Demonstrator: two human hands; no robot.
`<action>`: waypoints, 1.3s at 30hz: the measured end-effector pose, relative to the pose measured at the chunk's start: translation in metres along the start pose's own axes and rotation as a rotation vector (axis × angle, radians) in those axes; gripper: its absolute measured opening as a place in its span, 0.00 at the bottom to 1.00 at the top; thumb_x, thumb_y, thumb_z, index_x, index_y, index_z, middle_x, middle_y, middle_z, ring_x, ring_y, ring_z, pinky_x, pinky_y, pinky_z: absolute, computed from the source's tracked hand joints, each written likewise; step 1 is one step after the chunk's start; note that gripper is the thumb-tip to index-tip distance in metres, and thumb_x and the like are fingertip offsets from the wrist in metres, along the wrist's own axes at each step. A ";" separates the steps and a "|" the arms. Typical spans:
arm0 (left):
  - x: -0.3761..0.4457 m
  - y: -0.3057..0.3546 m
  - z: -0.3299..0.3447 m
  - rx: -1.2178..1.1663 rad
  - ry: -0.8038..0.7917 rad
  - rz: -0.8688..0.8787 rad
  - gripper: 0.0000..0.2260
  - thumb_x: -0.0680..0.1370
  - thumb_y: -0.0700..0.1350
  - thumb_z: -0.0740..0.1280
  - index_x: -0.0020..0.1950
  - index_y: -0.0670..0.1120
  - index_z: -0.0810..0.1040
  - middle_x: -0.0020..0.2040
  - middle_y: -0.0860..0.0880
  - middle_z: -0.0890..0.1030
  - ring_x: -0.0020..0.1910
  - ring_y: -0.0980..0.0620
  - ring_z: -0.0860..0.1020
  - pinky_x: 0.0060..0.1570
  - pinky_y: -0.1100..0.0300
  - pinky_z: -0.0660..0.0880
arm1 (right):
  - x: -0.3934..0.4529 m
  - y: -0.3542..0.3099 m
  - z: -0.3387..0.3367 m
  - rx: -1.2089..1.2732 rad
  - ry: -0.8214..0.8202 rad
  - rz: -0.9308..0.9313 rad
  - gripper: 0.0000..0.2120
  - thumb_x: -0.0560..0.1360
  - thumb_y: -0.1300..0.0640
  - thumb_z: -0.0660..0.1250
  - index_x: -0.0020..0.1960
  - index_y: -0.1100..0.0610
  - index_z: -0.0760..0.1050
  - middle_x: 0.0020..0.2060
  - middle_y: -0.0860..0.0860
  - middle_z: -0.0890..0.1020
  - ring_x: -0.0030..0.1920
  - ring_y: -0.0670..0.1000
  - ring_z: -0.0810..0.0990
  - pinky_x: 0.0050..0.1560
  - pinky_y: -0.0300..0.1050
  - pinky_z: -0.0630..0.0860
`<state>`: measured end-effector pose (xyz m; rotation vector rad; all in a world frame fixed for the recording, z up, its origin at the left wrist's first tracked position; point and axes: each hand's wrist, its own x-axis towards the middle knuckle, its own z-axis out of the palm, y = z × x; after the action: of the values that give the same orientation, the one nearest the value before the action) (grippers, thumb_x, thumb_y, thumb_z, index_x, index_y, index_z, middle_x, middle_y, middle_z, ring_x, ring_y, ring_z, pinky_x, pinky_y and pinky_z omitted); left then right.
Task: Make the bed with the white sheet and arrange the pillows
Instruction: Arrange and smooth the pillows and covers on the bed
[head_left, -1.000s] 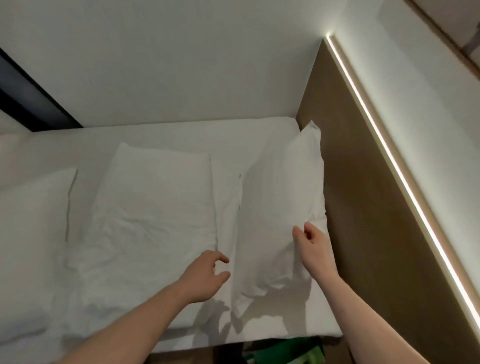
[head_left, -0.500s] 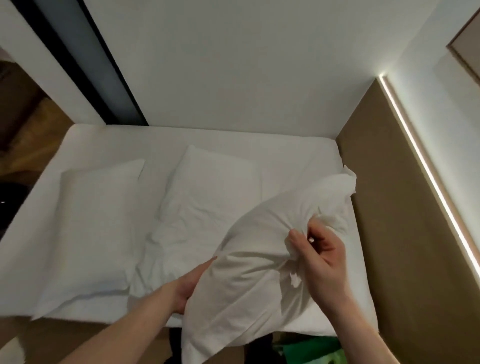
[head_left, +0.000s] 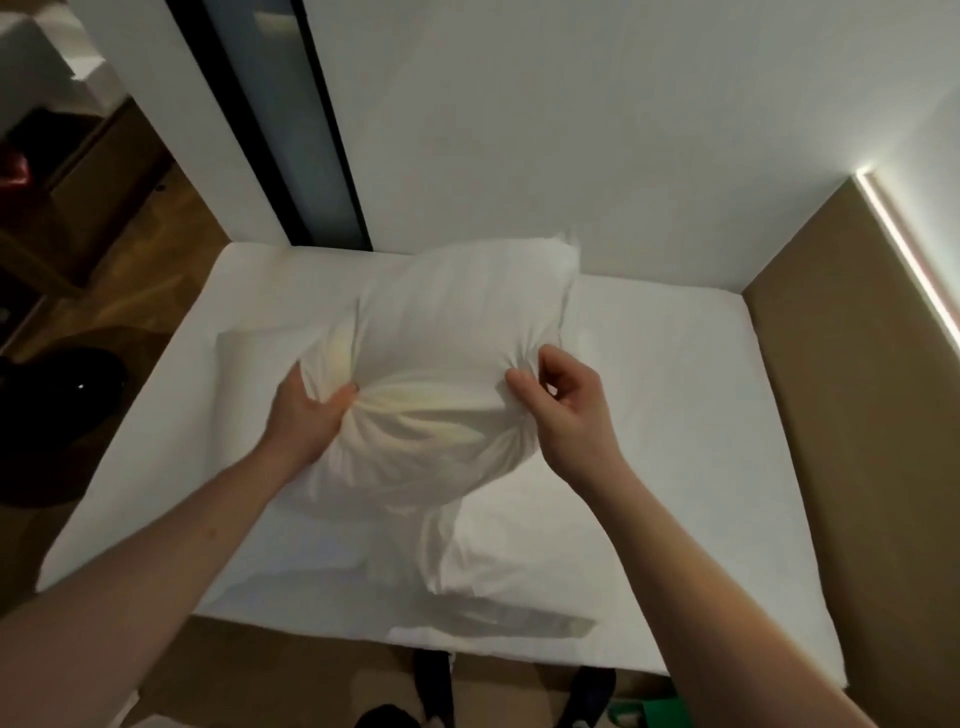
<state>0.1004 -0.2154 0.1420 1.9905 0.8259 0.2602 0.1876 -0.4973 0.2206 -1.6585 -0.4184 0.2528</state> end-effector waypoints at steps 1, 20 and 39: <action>0.011 -0.001 -0.016 0.010 0.038 0.038 0.29 0.76 0.50 0.75 0.75 0.46 0.71 0.70 0.46 0.76 0.68 0.47 0.74 0.68 0.51 0.71 | 0.012 0.004 0.016 0.019 -0.012 0.022 0.23 0.77 0.60 0.69 0.36 0.57 0.55 0.34 0.55 0.57 0.36 0.54 0.57 0.38 0.49 0.56; 0.133 -0.268 -0.071 0.849 -0.300 -0.470 0.33 0.75 0.56 0.70 0.78 0.53 0.64 0.75 0.45 0.70 0.70 0.39 0.70 0.66 0.49 0.71 | 0.043 0.287 0.167 -0.450 -0.400 0.787 0.22 0.76 0.56 0.70 0.70 0.55 0.75 0.62 0.54 0.79 0.53 0.53 0.82 0.49 0.43 0.78; -0.016 -0.337 0.233 0.439 -0.682 -0.417 0.28 0.71 0.67 0.65 0.67 0.56 0.75 0.65 0.52 0.79 0.61 0.49 0.79 0.61 0.52 0.77 | -0.112 0.451 0.017 -0.905 -0.647 0.857 0.52 0.66 0.42 0.78 0.81 0.45 0.51 0.74 0.50 0.57 0.72 0.59 0.64 0.65 0.52 0.74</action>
<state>0.0510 -0.2718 -0.2608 2.0292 0.8542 -0.8617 0.1353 -0.5683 -0.2362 -2.5720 -0.2737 1.4290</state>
